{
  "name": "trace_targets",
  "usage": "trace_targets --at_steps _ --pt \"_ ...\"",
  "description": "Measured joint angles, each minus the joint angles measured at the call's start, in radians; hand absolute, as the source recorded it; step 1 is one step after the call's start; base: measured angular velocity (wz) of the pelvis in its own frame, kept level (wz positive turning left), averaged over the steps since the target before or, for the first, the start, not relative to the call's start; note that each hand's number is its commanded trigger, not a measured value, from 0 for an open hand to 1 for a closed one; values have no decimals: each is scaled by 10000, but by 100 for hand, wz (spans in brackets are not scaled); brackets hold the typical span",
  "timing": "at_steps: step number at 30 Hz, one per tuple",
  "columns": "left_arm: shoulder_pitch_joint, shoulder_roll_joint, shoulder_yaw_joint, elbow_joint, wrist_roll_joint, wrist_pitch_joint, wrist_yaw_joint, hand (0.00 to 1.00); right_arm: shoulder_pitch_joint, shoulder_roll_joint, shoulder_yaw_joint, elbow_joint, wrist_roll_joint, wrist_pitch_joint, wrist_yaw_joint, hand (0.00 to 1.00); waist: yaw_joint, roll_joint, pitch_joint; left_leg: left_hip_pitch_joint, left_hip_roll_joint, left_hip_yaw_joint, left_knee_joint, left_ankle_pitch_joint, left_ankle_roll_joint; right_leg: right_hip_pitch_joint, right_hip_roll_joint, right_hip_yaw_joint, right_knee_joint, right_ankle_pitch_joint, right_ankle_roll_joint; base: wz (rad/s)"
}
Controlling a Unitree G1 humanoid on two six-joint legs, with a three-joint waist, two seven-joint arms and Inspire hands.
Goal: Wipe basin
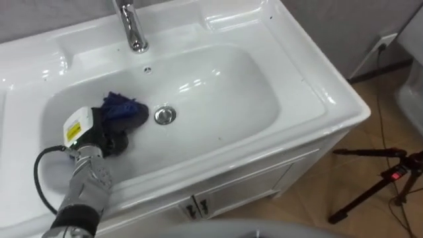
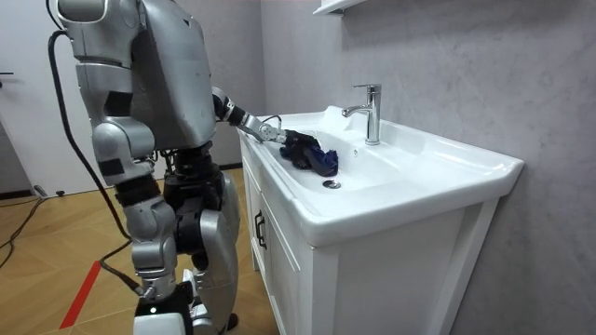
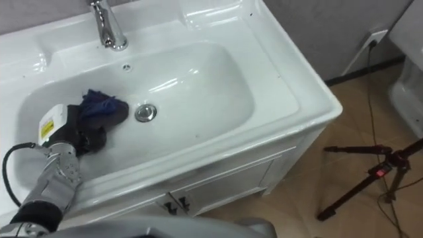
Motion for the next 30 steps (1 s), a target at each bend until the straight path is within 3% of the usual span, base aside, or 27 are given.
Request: trace_targets --at_steps 8,12,17,30 --pt "2 42 227 649 1006 124 819 100 71 -56 -3 174 1 181 67 0 169 150 -102 84 104 20 7 62 -91 -46 111 160 37 4 -143 -12" --pt "12 21 227 668 1544 163 915 100 88 -57 -18 180 -7 200 6 0 235 151 -102 140 101 -326 5 63 -93 67 122 119 -20 -7 -166 2" --pt "195 5 193 670 3149 556 1364 100 104 -80 -89 173 -74 193 29 0 249 164 -112 174 120 -340 8 64 -95 127 133 54 -25 -31 -204 0" --pt "370 -63 226 575 3251 815 1512 100 169 -187 -91 170 1 145 75 0 250 257 -95 307 115 -334 -34 65 -97 240 137 147 -71 -42 -211 -2"
